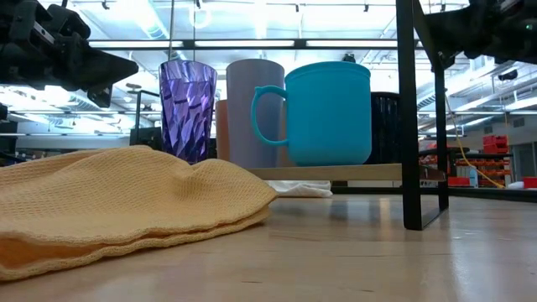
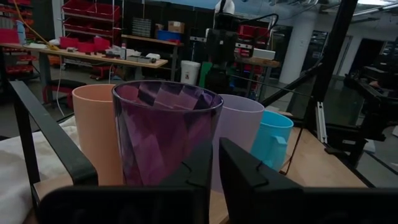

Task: Stack small to large cups/mugs on shelf
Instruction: Return to Home Position

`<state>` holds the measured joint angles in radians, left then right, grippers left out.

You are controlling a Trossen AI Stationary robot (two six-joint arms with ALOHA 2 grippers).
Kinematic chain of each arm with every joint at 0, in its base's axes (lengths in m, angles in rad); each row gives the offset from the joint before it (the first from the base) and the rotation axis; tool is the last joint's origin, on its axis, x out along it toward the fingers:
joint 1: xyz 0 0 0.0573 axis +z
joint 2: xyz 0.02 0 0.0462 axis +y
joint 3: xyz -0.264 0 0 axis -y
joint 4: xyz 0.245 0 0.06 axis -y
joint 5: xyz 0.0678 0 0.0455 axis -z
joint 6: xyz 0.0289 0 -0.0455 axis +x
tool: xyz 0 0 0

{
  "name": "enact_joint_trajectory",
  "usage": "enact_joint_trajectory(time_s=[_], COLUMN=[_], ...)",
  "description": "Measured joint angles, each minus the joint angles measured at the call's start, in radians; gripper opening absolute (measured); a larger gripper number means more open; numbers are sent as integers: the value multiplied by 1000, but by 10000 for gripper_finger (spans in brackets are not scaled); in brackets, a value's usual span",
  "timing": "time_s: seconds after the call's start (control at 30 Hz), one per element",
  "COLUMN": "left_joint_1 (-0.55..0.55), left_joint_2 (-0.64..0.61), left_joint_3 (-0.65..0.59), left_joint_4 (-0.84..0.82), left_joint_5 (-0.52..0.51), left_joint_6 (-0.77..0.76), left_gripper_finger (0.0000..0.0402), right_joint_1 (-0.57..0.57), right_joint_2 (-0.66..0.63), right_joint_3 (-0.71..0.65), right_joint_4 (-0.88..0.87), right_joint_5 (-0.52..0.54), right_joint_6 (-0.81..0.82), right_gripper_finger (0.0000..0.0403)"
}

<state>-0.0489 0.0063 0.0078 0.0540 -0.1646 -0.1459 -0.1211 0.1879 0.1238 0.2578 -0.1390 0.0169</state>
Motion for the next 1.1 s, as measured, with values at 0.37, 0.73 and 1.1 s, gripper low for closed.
enact_joint_trajectory(time_s=[0.37, 0.73, 1.1], left_joint_1=[0, 0, 0], left_joint_2=[0, 0, 0], left_joint_3=[0, 0, 0], left_joint_4=[0, 1, 1], left_joint_5=[0, 0, 0], left_joint_6=[0, 0, 0], left_gripper_finger=[32, 28, 41], right_joint_1=[22, 51, 51], right_joint_2=[0, 1, 1], right_joint_3=[-15, -100, -100], right_joint_4=[16, 163, -8], right_joint_5=[-124, -34, -30], right_joint_6=[16, -9, 5], right_gripper_finger=[45, 46, 46])
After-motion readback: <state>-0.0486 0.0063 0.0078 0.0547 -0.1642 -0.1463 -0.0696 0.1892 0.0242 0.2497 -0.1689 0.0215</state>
